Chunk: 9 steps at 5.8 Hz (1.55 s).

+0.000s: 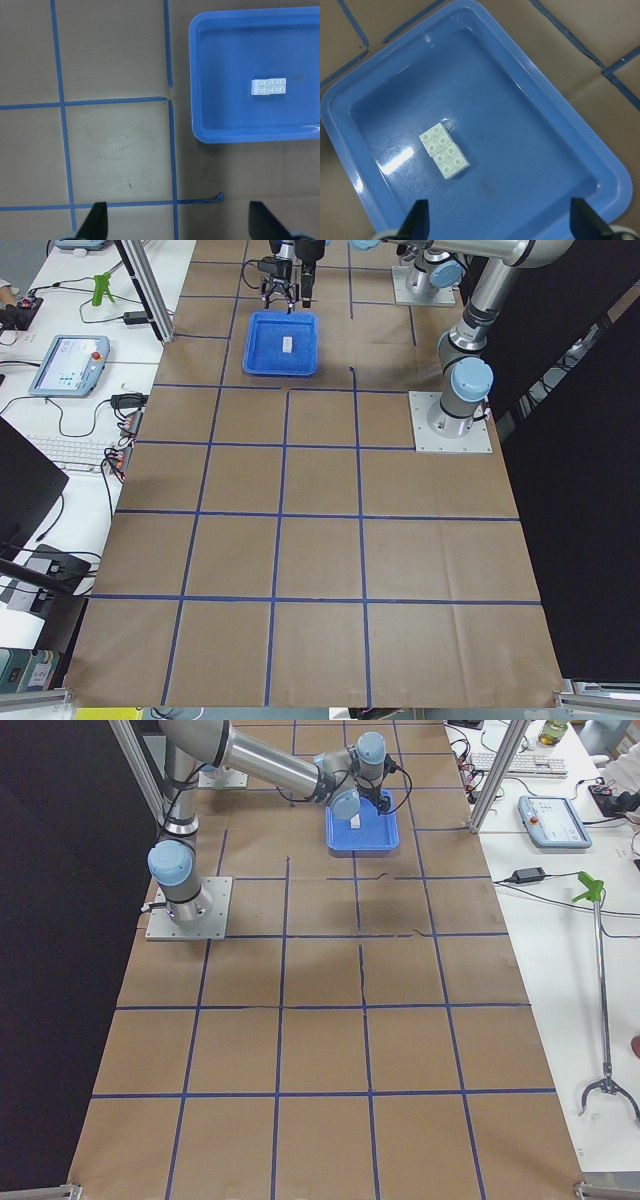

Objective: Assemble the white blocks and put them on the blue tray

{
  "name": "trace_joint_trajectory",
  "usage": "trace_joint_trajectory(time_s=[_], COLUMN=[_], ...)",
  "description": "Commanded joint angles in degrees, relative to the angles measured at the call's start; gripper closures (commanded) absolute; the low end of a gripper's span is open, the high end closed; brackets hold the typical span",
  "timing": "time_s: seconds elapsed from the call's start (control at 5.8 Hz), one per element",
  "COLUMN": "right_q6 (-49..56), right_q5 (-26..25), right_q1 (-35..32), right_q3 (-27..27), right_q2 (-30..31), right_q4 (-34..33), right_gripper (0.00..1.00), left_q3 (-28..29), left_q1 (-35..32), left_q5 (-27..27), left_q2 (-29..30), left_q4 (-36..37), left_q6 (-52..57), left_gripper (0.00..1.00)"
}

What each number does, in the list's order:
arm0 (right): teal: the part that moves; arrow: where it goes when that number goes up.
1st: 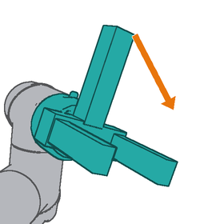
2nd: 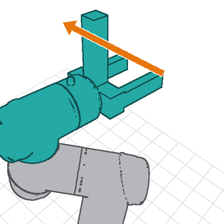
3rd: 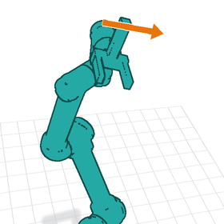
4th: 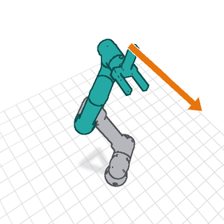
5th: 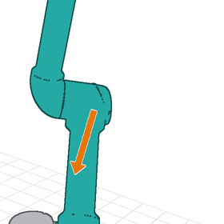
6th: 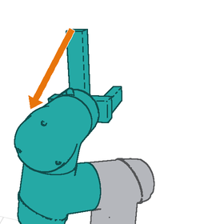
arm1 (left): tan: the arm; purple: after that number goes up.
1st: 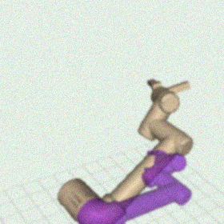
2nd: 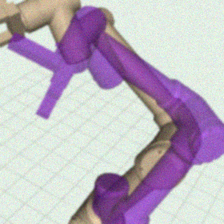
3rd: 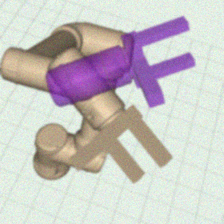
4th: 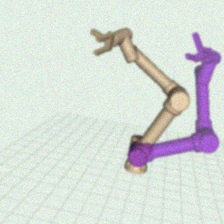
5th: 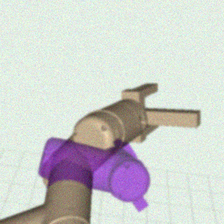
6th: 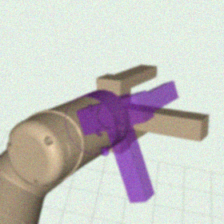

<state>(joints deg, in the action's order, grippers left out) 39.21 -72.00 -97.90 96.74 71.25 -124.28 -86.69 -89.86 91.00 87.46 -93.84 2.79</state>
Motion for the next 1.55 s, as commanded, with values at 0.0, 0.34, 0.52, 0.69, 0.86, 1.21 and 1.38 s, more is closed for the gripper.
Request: trace_joint_trajectory(time_s=[0.0, 0.34, 0.52, 0.69, 0.86, 1.21, 1.38], right_q6=[-5.3, -16.6, -20.5, -26.9, -34.9, -41.9, -43.0], right_q5=[-8.1, -9.4, -9.6, -13.2, -15.9, -17.3, -17.6], right_q1=[0.5, 5.8, 8.1, 7.9, 8.0, 7.8, 7.7], right_q3=[-4.1, -8.8, -12.0, -14.5, -15.1, -14.9, -14.7], right_q2=[4.1, 7.6, 9.2, 11.1, 12.1, 15.7, 15.7], right_q4=[13.9, 28.2, 35.7, 37.9, 42.3, 43.0, 42.8], right_gripper=[0.0, 0.0, 0.0, 0.0, 0.0, 0.0, 0.0], left_q3=[0.0, -0.7, -1.1, -0.7, -1.1, 0.1, -1.2], left_q1=[-0.1, -0.2, -0.1, -0.1, -0.2, 0.4, 1.3], left_q5=[0.1, 0.1, 0.1, 0.0, 0.1, -0.6, -0.7], left_q2=[0.0, -0.7, -0.5, -0.5, -1.2, -2.4, -2.6], left_q4=[-0.2, -0.6, -0.2, -0.1, -1.1, -4.9, -1.9], left_q6=[-0.1, -0.1, 0.0, 0.0, 0.0, 0.0, 0.0], left_gripper=[0.01, 0.01, 0.01, 0.01, 0.01, 0.01, 0.01])
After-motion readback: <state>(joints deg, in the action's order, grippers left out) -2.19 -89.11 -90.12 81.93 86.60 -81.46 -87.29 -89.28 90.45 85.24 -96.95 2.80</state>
